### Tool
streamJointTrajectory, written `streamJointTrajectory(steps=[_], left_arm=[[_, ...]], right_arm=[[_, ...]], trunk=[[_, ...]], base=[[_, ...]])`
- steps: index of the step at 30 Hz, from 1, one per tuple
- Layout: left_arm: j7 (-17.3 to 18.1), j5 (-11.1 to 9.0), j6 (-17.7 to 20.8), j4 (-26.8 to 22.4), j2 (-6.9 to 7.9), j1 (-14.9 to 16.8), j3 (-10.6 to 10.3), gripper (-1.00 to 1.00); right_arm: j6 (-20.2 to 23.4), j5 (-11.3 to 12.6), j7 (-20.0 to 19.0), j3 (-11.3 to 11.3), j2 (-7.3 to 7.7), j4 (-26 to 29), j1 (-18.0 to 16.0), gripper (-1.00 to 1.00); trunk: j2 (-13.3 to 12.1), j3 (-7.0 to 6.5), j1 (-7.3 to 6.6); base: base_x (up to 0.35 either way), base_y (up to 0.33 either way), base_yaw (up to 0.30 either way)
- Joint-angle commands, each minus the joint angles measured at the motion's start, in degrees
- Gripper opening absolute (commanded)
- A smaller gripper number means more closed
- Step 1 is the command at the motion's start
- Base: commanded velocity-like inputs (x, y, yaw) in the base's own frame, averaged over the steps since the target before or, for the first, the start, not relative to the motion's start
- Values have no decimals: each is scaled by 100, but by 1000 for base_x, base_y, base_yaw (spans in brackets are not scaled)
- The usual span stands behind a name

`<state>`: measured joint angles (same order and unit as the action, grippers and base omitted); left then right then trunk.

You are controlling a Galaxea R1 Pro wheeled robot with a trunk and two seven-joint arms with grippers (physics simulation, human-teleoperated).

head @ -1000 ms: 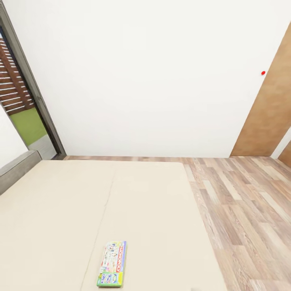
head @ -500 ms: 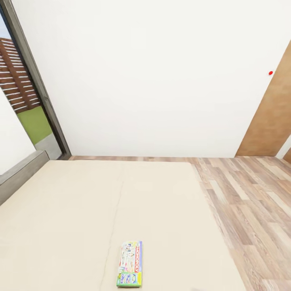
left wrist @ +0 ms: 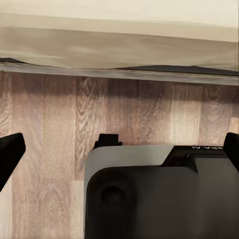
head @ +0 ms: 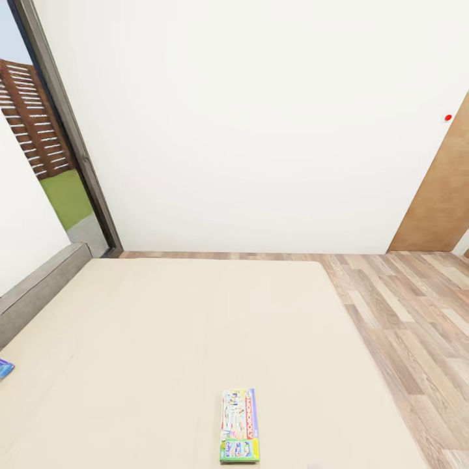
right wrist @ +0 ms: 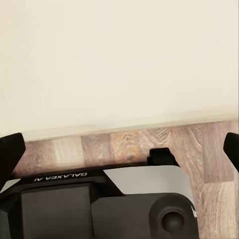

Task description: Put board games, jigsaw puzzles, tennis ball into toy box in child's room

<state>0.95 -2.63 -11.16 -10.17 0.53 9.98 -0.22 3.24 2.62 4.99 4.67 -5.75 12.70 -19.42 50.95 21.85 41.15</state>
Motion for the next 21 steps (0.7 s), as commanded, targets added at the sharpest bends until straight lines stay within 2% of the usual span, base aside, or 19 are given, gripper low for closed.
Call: streamJointTrajectory(steps=[1, 21], left_arm=[[10, -27, -18, 6, 1, 4, -4, 100], [10, -27, -18, 6, 1, 5, -4, 100]], right_arm=[[28, 28, 11, 33, -5, 14, 0, 100], [28, 28, 11, 33, -5, 15, 0, 100]], trunk=[[5, 6, 0], [5, 6, 0]], base=[[0, 285, 0], [0, 285, 0]])
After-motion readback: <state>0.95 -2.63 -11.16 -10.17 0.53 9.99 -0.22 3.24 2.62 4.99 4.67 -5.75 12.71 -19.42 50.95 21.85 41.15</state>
